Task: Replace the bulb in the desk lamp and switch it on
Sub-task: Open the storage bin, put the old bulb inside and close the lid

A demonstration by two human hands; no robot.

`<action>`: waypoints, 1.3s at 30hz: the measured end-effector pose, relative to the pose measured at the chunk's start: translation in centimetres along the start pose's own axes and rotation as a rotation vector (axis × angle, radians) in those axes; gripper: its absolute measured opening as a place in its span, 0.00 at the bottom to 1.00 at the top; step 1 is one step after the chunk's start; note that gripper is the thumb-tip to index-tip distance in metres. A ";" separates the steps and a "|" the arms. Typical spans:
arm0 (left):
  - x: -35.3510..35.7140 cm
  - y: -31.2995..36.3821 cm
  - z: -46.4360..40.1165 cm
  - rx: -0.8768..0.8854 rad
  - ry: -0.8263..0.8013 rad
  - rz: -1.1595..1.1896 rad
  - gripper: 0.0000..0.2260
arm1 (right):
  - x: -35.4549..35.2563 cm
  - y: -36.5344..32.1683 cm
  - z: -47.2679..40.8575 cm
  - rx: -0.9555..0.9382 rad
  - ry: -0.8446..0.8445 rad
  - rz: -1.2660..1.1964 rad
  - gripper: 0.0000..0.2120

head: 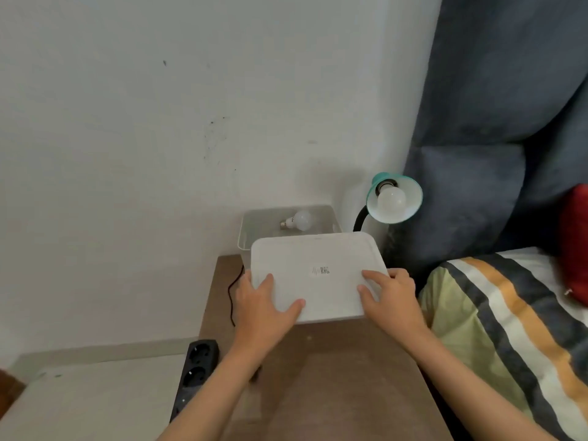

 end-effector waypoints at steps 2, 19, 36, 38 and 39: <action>-0.2 -0.2 -3.5 0.001 0.025 -0.017 0.32 | 0.8 -2.2 -2.7 -0.039 -0.009 -0.005 0.19; 4.3 -3.0 -18.3 -0.020 -0.168 -0.092 0.27 | 11.4 -6.9 -15.0 -0.034 -0.100 0.075 0.14; 6.2 -4.9 -17.8 -0.018 -0.088 -0.005 0.27 | 15.3 -4.7 -14.6 -0.116 0.018 0.146 0.17; 6.3 -5.1 -17.8 -0.018 -0.091 -0.011 0.28 | 15.6 -4.4 -14.5 -0.138 0.037 0.149 0.17; 6.3 -5.1 -17.8 -0.011 -0.095 -0.016 0.28 | 15.7 -4.3 -14.4 -0.142 0.045 0.142 0.17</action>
Point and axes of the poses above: each hand's wrist, its own z-axis away from the middle knuckle, its own x-axis out of the palm, y = z × x, the point moved 1 cm from there along -z, towards the middle knuckle, and after that the axes turned 15 degrees about y, right-handed, at the moved point
